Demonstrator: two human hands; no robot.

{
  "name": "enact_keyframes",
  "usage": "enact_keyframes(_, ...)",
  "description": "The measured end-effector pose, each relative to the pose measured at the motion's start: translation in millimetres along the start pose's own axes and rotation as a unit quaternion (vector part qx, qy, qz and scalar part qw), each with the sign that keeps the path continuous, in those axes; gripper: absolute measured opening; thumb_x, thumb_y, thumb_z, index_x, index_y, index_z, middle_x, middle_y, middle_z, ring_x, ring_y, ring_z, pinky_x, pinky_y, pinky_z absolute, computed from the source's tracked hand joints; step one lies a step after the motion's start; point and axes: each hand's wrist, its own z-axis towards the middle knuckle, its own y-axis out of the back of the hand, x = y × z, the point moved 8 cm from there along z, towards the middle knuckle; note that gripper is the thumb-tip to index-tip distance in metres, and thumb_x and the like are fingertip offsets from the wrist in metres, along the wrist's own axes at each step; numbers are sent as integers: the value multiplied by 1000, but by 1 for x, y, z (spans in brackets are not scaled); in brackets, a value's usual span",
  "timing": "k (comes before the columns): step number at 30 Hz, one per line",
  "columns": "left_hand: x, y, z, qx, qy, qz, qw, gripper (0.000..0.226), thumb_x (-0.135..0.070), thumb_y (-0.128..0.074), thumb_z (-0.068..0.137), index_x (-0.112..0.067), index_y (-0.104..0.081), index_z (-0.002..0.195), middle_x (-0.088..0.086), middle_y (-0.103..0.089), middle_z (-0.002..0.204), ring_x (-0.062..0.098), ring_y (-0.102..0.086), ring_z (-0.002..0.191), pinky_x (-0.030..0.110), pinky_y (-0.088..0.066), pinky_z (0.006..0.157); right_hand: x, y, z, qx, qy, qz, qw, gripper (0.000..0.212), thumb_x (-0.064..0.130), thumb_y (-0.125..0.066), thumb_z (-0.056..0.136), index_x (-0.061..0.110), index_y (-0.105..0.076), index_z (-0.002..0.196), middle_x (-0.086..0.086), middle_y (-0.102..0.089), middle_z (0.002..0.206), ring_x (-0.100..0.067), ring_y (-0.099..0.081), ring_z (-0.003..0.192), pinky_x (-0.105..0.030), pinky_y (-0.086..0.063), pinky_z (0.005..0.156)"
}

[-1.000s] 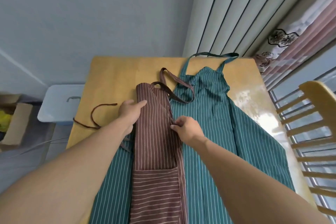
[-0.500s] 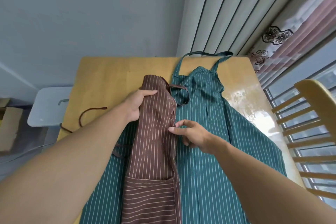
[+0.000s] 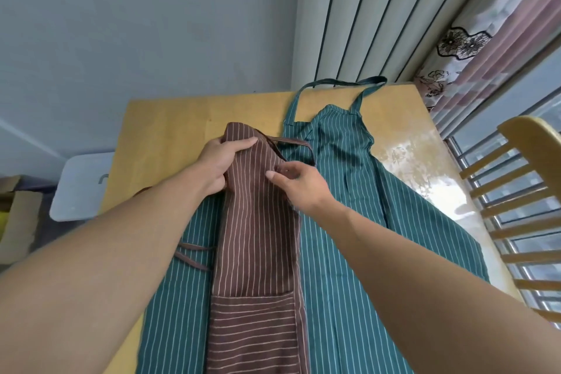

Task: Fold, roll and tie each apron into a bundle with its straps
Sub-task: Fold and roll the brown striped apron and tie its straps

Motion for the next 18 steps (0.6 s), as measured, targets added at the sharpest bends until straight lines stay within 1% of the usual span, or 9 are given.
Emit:
enact_keyframes(2,-11,3,-2,4,-26,-6,1000,41,-16,-83,81,-10,-68,119,12,-78,102,30,-76,91,41,-62,71,16,-6,14,23,-20,66,997,61,49,-71,91,21,-56,143,4,-61,137,-16,-58,123,-39,-47,108)
enact_keyframes(5,-24,5,-4,14,-52,7,999,29,-12,-79,84,-11,-70,111,12,-78,103,31,-74,99,43,-60,82,31,-15,27,87,-49,109,989,64,51,-73,88,21,-57,142,1,-58,143,-20,-53,130,-45,-38,116)
enact_keyframes(8,-29,6,-6,31,-58,26,998,32,-13,-80,84,-10,-70,114,12,-77,108,31,-73,104,46,-58,92,39,-15,29,117,-65,186,974,49,40,-76,88,13,-67,129,-3,-71,126,-22,-65,117,-43,-47,108)
enact_keyframes(12,-28,6,-8,44,-54,46,997,42,-16,-82,81,-11,-69,121,8,-77,111,26,-72,106,42,-57,94,46,-12,31,127,-73,310,939,24,14,-68,95,7,-68,119,-10,-76,112,-25,-70,108,-40,-54,93)
enact_keyframes(14,-28,13,-5,-5,-70,75,995,42,-14,-84,81,-15,-68,120,6,-76,106,21,-73,98,34,-58,82,49,-7,33,77,-55,311,946,12,-3,-62,95,9,-65,99,-12,-75,102,-28,-72,98,-39,-58,81)
enact_keyframes(15,-26,17,-3,-36,-81,84,992,39,-11,-83,81,-16,-67,117,6,-75,104,18,-73,91,30,-57,74,47,-1,35,27,-41,288,956,20,-8,-61,94,11,-60,94,-11,-74,102,-29,-72,97,-38,-59,78)
enact_keyframes(16,-23,24,-1,-72,-91,89,989,33,-7,-82,82,-17,-68,110,7,-74,103,16,-72,86,27,-56,70,48,4,37,-12,-20,253,967,26,-11,-61,93,14,-59,99,-9,-73,107,-28,-72,98,-39,-61,79)
enact_keyframes(17,-21,29,1,-107,-98,94,985,26,-5,-81,83,-18,-69,101,8,-74,105,16,-70,85,28,-57,70,49,7,38,-41,0,218,975,35,-11,-61,93,17,-60,112,-5,-71,114,-26,-72,100,-39,-62,82)
enact_keyframes(18,-19,34,2,-139,-104,103,979,22,-4,-80,84,-20,-69,93,9,-73,107,19,-69,90,30,-58,77,50,9,38,-54,21,180,982,49,-11,-61,93,21,-56,130,-1,-68,123,-22,-71,104,-41,-62,86)
